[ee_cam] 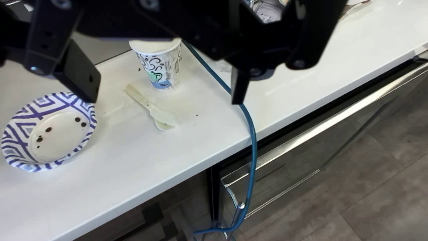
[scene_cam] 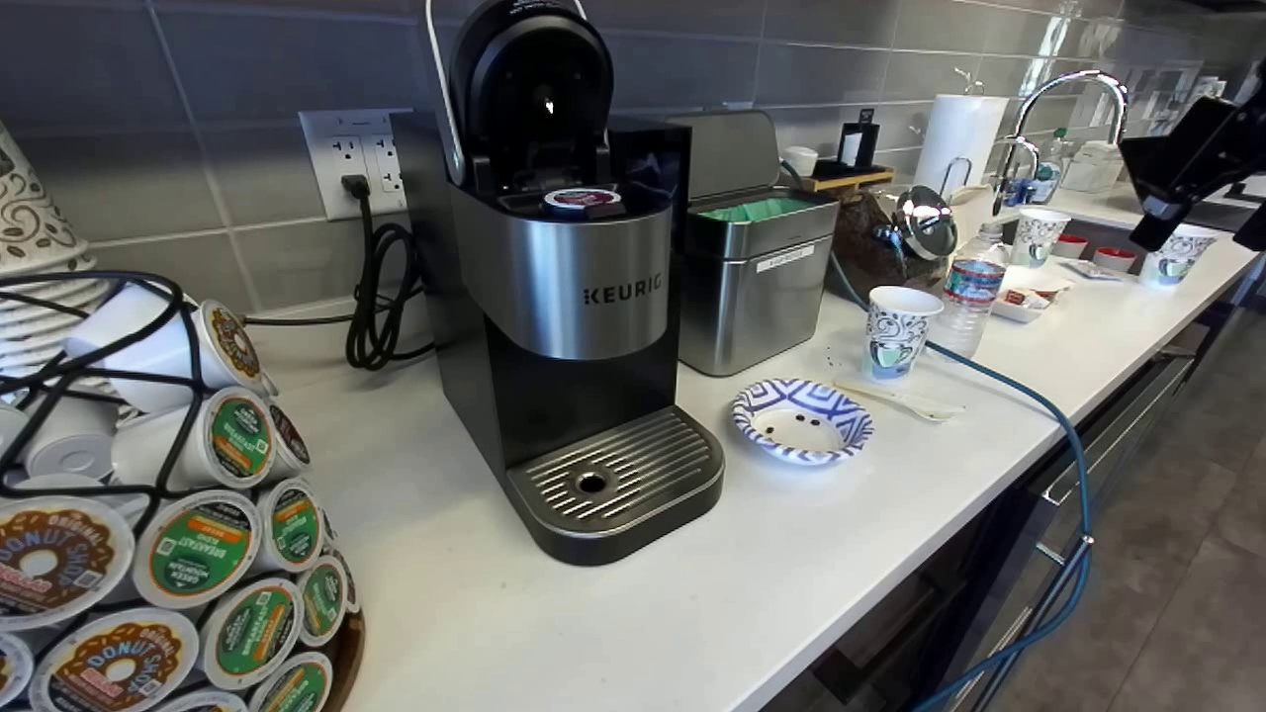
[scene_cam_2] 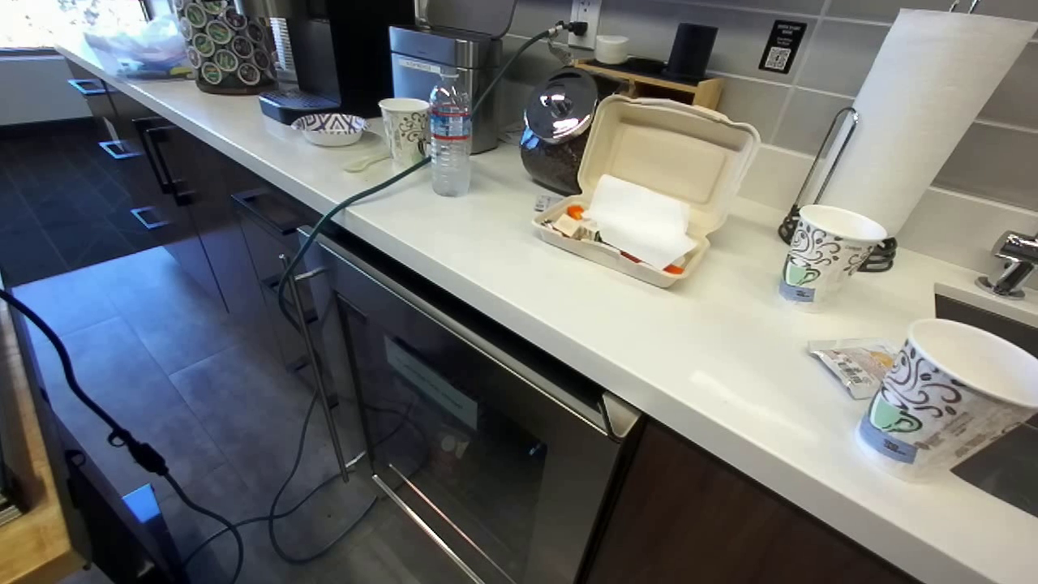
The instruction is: Move the cup to the right
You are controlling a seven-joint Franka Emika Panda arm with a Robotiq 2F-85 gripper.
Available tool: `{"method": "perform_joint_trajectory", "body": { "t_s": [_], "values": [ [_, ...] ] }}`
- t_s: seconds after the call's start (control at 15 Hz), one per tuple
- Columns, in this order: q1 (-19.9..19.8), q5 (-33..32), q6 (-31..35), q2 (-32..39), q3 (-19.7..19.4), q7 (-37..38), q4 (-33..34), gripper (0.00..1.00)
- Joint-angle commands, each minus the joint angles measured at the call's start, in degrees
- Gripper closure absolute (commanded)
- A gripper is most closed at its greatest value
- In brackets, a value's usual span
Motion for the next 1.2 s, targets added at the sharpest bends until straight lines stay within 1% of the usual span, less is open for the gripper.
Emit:
{"method": "perform_joint_trajectory", "body": {
  "t_s": [0.0, 0.07, 0.27, 0.4, 0.53, 0.6, 0.67, 0.8, 1.0, 1.13],
  "values": [
    [-0.5, -1.4, 1.5, 3.5, 1.0, 6.9, 0.9, 0.0],
    [-1.9, -2.7, 1.9, 4.9, 2.3, 12.2, 1.3, 0.0],
    [-2.9, -6.1, 3.8, 9.1, 3.5, 23.5, 2.7, 0.0],
    [-3.4, -8.7, 3.4, 13.2, 3.7, 30.9, 5.3, 0.0],
    [-3.4, -11.8, 2.6, 17.0, 3.1, 38.3, 8.0, 0.0],
    [-2.2, -11.7, 2.0, 18.3, 1.7, 38.3, 9.4, 0.0],
    [-0.1, -10.7, 2.7, 14.1, 0.0, 34.6, 5.6, 0.0],
    [0.1, -11.1, 2.7, 16.9, -0.7, 36.3, 7.8, 0.0],
    [0.3, -11.2, 2.7, 18.2, -1.0, 36.8, 8.9, 0.0],
    [1.1, -9.8, 3.9, 19.7, -1.8, 38.3, 9.4, 0.0]
  ]
}}
